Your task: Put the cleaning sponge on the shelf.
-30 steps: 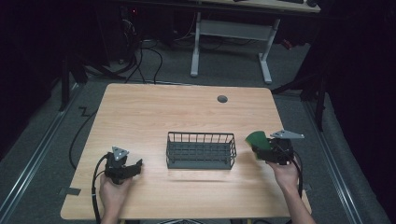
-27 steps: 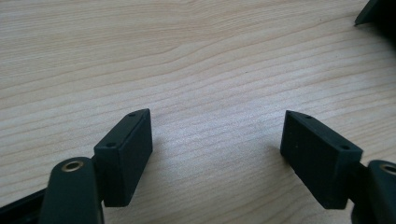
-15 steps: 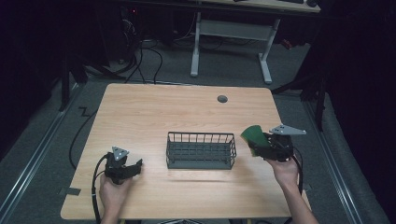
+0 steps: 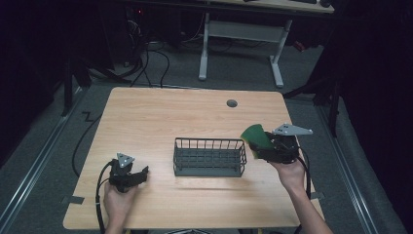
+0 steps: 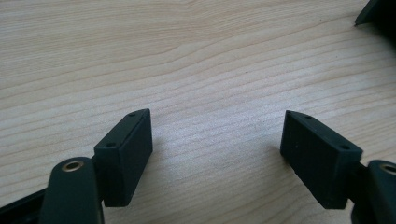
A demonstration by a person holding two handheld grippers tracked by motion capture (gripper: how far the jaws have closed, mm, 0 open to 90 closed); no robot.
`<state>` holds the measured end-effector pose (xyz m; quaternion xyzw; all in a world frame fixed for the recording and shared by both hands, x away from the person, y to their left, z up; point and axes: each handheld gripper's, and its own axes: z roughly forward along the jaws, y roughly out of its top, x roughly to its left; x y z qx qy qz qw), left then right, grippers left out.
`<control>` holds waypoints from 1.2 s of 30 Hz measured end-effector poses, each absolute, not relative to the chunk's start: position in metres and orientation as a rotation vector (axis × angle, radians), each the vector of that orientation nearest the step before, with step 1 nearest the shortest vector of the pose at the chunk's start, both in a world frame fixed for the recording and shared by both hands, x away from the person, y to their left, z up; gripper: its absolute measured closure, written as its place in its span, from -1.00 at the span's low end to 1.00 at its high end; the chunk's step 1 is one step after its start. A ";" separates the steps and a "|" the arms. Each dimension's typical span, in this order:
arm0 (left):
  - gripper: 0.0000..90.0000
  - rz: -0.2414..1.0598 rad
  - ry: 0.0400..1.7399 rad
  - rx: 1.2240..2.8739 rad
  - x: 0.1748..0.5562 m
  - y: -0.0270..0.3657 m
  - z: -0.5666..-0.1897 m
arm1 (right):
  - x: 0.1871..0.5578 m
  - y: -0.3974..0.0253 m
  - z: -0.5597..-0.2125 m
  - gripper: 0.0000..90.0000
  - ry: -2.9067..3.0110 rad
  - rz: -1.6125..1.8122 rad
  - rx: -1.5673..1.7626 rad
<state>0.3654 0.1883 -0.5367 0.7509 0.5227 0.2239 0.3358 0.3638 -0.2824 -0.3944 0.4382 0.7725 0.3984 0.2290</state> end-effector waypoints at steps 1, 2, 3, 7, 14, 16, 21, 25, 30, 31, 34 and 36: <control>-0.43 0.584 1.363 1.958 0.365 0.188 -0.537 | 0.364 -0.278 -0.394 -0.30 2.135 1.100 1.200; -0.43 0.584 1.364 1.958 0.365 0.188 -0.537 | 0.365 -0.274 -0.393 -0.30 2.147 1.096 1.187; -0.43 0.584 1.364 1.958 0.365 0.188 -0.537 | 0.367 -0.270 -0.392 -0.31 2.156 1.098 1.174; -0.43 0.584 1.363 1.958 0.365 0.188 -0.537 | 0.373 -0.254 -0.392 -0.31 2.192 1.099 1.137; -0.43 0.584 1.364 1.958 0.365 0.188 -0.537 | 0.383 -0.227 -0.400 -0.31 2.251 1.076 1.086; -0.43 0.584 1.363 1.958 0.365 0.188 -0.537 | 0.385 -0.222 -0.404 -0.31 2.265 1.065 1.075; -0.43 0.584 1.364 1.958 0.365 0.188 -0.537 | 0.389 -0.213 -0.411 -0.31 2.283 1.040 1.062; -0.43 0.584 1.364 1.958 0.365 0.188 -0.537 | 0.390 -0.208 -0.416 -0.31 2.297 1.029 1.059; -0.43 0.584 1.364 1.958 0.365 0.188 -0.537 | 0.392 -0.204 -0.423 -0.31 2.305 0.992 1.051; -0.43 0.584 1.363 1.958 0.365 0.188 -0.537 | 0.392 -0.204 -0.423 -0.31 2.305 0.992 1.051; -0.43 0.584 1.364 1.958 0.365 0.188 -0.537 | 0.392 -0.202 -0.424 -0.31 2.307 0.983 1.039; -0.43 0.584 1.364 1.958 0.365 0.188 -0.537 | 0.393 -0.200 -0.426 -0.31 2.311 0.974 1.037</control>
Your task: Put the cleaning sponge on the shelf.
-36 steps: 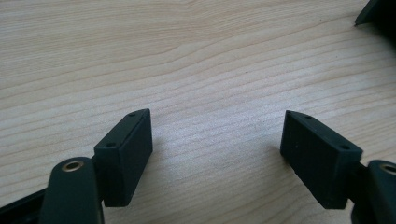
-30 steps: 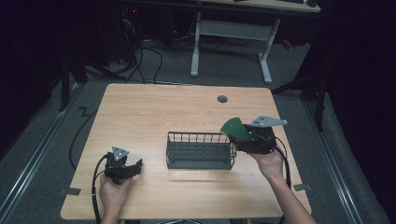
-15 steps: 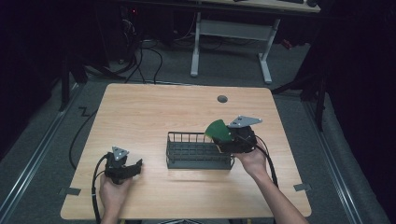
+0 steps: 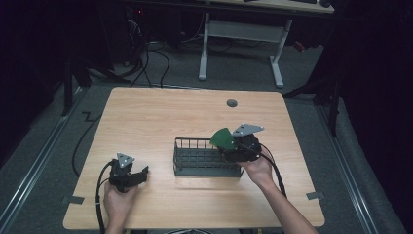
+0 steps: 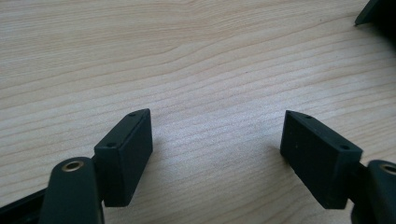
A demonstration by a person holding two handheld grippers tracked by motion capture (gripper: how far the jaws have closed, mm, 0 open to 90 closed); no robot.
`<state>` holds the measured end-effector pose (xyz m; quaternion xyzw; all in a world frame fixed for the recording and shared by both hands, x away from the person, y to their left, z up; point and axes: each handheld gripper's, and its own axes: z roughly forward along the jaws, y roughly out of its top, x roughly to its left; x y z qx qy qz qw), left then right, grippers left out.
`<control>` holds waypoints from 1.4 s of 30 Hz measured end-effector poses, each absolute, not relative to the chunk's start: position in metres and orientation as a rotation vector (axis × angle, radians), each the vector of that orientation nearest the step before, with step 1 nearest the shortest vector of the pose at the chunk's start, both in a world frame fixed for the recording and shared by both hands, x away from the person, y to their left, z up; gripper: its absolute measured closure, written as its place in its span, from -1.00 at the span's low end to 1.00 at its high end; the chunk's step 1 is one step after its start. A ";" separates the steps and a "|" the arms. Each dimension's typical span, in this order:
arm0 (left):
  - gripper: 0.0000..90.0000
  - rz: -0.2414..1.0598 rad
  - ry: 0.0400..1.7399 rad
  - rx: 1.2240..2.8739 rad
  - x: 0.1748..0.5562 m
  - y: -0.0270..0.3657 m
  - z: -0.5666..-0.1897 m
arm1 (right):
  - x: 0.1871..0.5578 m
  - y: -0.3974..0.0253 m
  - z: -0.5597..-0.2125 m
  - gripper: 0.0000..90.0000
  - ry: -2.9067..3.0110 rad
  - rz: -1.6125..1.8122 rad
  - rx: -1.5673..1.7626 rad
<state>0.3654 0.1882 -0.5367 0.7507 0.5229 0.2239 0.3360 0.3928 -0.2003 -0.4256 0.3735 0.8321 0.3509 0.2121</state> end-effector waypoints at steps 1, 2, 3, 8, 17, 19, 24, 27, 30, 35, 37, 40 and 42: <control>-0.43 0.584 1.363 1.958 0.365 0.188 -0.537 | 0.393 -0.200 -0.426 -0.31 2.313 0.971 1.037; -0.43 0.584 1.364 1.958 0.365 0.188 -0.537 | 0.393 -0.199 -0.427 -0.31 2.315 0.964 1.037; -0.43 0.584 1.364 1.958 0.365 0.188 -0.537 | 0.394 -0.199 -0.428 -0.31 2.315 0.962 1.034; -0.43 0.584 1.364 1.958 0.365 0.188 -0.537 | 0.393 -0.198 -0.429 -0.31 2.318 0.954 1.033; -0.43 0.584 1.363 1.958 0.365 0.188 -0.537 | 0.390 -0.197 -0.430 -0.32 2.327 0.924 1.016; -0.43 0.584 1.365 1.955 0.366 0.188 -0.537 | 0.390 -0.197 -0.430 -0.32 2.328 0.918 1.011; -0.43 0.585 1.365 1.954 0.366 0.188 -0.537 | 0.389 -0.196 -0.431 -0.33 2.332 0.898 0.997; -0.43 0.585 1.365 1.954 0.366 0.188 -0.537 | 0.389 -0.197 -0.432 -0.34 2.335 0.905 1.004; -0.43 0.585 1.365 1.954 0.366 0.188 -0.537 | 0.387 -0.200 -0.435 -0.34 2.333 0.922 1.026; -0.43 0.585 1.365 1.954 0.366 0.188 -0.537 | 0.385 -0.199 -0.437 -0.33 2.326 0.904 1.017; -0.43 0.585 1.365 1.954 0.366 0.188 -0.537 | 0.385 -0.199 -0.437 -0.33 2.327 0.894 1.016; -0.43 0.585 1.365 1.954 0.366 0.188 -0.537 | 0.385 -0.198 -0.437 -0.34 2.332 0.890 1.016; -0.43 0.585 1.365 1.954 0.366 0.188 -0.537 | 0.385 -0.199 -0.437 -0.36 2.335 0.894 1.016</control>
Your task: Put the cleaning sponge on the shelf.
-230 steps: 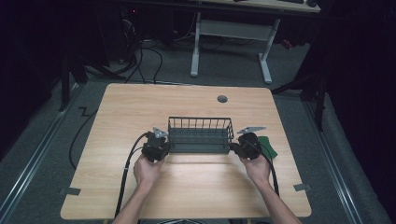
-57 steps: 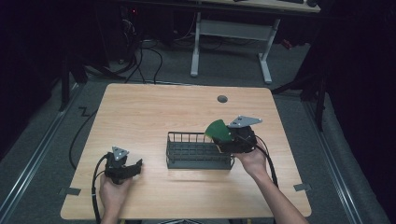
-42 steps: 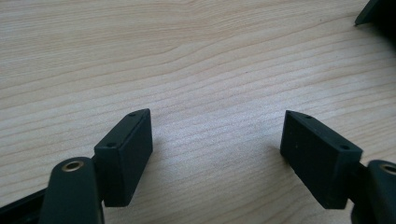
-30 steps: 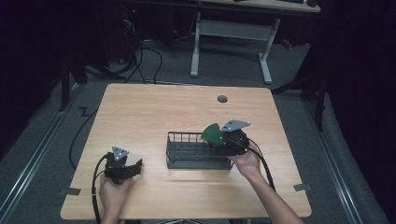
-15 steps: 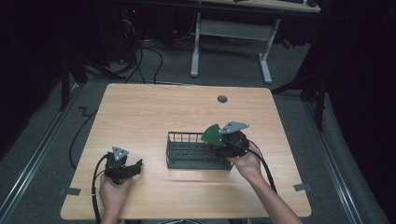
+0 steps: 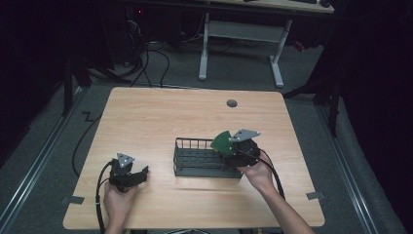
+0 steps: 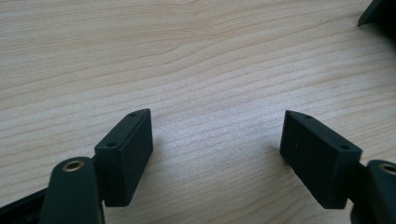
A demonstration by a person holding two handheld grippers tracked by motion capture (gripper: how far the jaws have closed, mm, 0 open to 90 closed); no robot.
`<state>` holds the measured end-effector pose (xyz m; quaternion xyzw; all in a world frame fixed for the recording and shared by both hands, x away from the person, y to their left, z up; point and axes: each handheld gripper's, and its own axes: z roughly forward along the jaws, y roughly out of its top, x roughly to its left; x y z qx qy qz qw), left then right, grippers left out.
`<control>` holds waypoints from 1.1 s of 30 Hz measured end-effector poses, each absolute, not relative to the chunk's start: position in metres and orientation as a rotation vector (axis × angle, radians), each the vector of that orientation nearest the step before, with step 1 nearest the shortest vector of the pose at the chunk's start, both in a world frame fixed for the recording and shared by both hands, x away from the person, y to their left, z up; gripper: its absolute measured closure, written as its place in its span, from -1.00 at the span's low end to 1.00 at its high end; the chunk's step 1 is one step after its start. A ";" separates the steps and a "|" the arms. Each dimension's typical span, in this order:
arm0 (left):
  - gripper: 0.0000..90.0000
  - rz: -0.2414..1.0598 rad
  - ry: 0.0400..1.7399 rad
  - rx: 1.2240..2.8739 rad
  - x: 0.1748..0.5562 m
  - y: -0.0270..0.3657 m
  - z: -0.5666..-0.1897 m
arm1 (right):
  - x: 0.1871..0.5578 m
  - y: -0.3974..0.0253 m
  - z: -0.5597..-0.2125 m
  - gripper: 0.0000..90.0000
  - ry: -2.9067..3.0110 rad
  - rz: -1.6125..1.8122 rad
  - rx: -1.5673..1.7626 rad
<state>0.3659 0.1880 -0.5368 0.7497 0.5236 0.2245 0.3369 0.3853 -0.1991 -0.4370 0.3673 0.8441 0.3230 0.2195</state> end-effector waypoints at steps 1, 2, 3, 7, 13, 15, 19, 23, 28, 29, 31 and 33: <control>-0.43 0.585 1.365 1.954 0.366 0.188 -0.537 | 0.385 -0.199 -0.437 -0.36 2.335 0.894 1.016; -0.43 0.585 1.365 1.954 0.366 0.188 -0.537 | 0.385 -0.199 -0.437 -0.37 2.337 0.899 1.017; -0.43 0.585 1.364 1.955 0.366 0.188 -0.537 | 0.385 -0.200 -0.436 -0.38 2.342 0.910 1.019; -0.43 0.585 1.365 1.954 0.366 0.188 -0.537 | 0.385 -0.201 -0.436 -0.39 2.344 0.923 1.019; -0.42 0.585 1.365 1.954 0.366 0.188 -0.537 | 0.382 -0.201 -0.434 -0.34 2.329 0.917 1.019; -0.42 0.585 1.365 1.954 0.366 0.188 -0.537 | 0.382 -0.200 -0.435 -0.34 2.333 0.902 1.015; -0.42 0.585 1.365 1.954 0.366 0.188 -0.537 | 0.382 -0.199 -0.436 -0.35 2.339 0.901 1.008; -0.42 0.585 1.365 1.954 0.366 0.188 -0.537 | 0.381 -0.199 -0.436 -0.35 2.348 0.905 1.002; -0.42 0.585 1.365 1.954 0.366 0.188 -0.537 | 0.380 -0.200 -0.437 -0.36 2.361 0.912 0.998; -0.42 0.585 1.365 1.954 0.366 0.188 -0.537 | 0.380 -0.200 -0.437 -0.36 2.366 0.909 0.999; -0.42 0.585 1.365 1.954 0.366 0.188 -0.537 | 0.379 -0.200 -0.438 -0.36 2.368 0.915 0.994; -0.42 0.585 1.365 1.954 0.366 0.188 -0.537 | 0.378 -0.202 -0.436 -0.36 2.365 0.949 0.997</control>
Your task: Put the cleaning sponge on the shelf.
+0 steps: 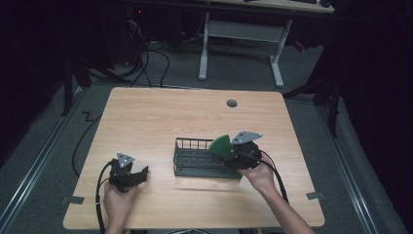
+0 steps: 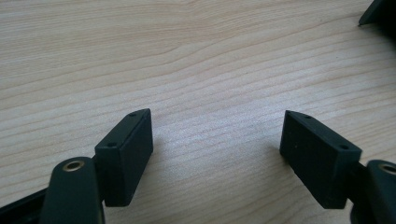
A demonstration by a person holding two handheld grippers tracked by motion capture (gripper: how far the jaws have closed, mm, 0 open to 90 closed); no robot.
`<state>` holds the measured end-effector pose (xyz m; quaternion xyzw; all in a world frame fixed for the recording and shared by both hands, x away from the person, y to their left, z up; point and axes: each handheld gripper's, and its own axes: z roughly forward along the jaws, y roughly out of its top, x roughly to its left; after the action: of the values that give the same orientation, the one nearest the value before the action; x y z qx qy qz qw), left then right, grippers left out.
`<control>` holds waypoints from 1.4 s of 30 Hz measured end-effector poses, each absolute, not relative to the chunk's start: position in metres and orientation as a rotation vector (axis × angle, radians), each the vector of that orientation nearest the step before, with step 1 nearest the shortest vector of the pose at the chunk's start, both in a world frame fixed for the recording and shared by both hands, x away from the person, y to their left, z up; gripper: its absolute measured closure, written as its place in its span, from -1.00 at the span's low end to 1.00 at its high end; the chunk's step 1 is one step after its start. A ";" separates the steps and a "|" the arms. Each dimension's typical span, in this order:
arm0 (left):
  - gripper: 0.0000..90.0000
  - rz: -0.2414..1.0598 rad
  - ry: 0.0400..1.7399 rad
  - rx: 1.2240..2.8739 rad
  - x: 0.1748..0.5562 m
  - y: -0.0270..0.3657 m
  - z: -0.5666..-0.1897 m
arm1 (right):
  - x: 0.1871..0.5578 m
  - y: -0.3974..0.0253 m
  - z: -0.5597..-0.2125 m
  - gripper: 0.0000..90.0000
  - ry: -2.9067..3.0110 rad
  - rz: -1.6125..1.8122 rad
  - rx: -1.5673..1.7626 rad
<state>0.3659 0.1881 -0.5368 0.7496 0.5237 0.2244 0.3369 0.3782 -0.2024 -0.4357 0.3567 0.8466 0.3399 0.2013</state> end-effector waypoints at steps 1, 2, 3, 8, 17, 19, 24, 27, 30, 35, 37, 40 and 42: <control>-0.42 0.585 1.365 1.954 0.366 0.188 -0.537 | 0.378 -0.202 -0.436 -0.36 2.365 0.949 0.997; -0.42 0.585 1.365 1.954 0.366 0.188 -0.537 | 0.378 -0.203 -0.435 -0.36 2.365 0.953 0.995; -0.42 0.585 1.365 1.954 0.366 0.188 -0.537 | 0.377 -0.204 -0.434 -0.36 2.362 0.960 0.996; -0.42 0.585 1.365 1.954 0.366 0.188 -0.537 | 0.375 -0.216 -0.431 -0.25 2.323 1.059 1.046; -0.42 0.585 1.365 1.954 0.366 0.188 -0.537 | 0.362 -0.249 -0.428 0.03 2.208 1.159 1.143; -0.42 0.585 1.365 1.954 0.366 0.188 -0.537 | 0.360 -0.259 -0.429 0.04 2.180 1.168 1.180; -0.42 0.586 1.365 1.954 0.366 0.188 -0.537 | 0.355 -0.273 -0.428 0.04 2.131 1.185 1.219; -0.42 0.586 1.365 1.954 0.366 0.188 -0.537 | 0.351 -0.284 -0.429 0.04 2.104 1.186 1.247; -0.42 0.586 1.365 1.954 0.366 0.188 -0.537 | 0.348 -0.294 -0.429 0.04 2.078 1.184 1.266; -0.42 0.586 1.365 1.954 0.366 0.188 -0.537 | 0.342 -0.311 -0.434 0.03 2.033 1.193 1.321; -0.42 0.586 1.365 1.954 0.366 0.188 -0.537 | 0.340 -0.317 -0.436 0.03 2.022 1.196 1.337; -0.42 0.586 1.365 1.955 0.366 0.188 -0.537 | 0.336 -0.324 -0.439 0.03 2.004 1.198 1.368; -0.42 0.586 1.365 1.954 0.366 0.188 -0.537 | 0.335 -0.328 -0.442 0.03 1.991 1.204 1.381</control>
<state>0.3659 0.1880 -0.5368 0.7497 0.5236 0.2246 0.3367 0.3347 -0.3284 -0.4415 0.4985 0.7183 0.4345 0.2162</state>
